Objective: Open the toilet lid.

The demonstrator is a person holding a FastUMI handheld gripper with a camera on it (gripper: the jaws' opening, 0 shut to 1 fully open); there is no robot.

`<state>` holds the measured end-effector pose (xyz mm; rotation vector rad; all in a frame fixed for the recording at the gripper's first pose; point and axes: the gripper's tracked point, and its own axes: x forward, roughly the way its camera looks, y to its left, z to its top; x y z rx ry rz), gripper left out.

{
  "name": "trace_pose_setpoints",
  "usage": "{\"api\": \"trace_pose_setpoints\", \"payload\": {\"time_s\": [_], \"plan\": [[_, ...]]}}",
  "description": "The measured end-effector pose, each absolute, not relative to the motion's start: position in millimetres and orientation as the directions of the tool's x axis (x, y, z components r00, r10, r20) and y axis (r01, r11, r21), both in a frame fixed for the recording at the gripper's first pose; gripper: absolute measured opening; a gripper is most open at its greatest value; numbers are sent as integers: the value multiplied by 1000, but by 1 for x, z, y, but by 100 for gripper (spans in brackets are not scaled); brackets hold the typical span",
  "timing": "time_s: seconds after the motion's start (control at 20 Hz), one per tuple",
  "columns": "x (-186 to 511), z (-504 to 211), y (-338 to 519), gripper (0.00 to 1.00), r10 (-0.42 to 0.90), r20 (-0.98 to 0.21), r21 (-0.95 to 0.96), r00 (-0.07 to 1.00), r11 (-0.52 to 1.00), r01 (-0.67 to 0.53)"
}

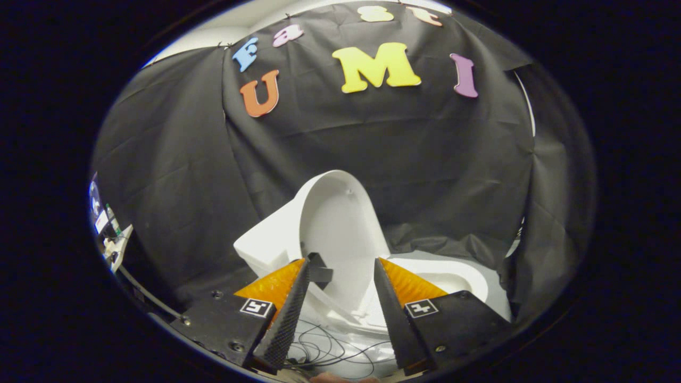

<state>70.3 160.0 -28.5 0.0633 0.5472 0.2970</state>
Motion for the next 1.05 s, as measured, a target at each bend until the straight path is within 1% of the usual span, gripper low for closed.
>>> {"api": "trace_pose_setpoints", "payload": {"time_s": [0.3, 0.45, 0.7, 0.75, 0.9, 1.05], "plan": [[55, -8, 99, 77, 243, -396, 76, 885, 970, -232], [44, -5, 75, 78, 239, -359, 57, 902, 970, -234], [30, -3, 25, 77, 146, -287, 16, 947, 989, -148], [29, -9, 15, 83, 123, -279, 7, 952, 992, -126], [20, -30, -10, 99, 82, -315, 23, 945, 997, -79], [13, -34, -35, 100, 60, -291, 69, 955, 997, -41]]}}
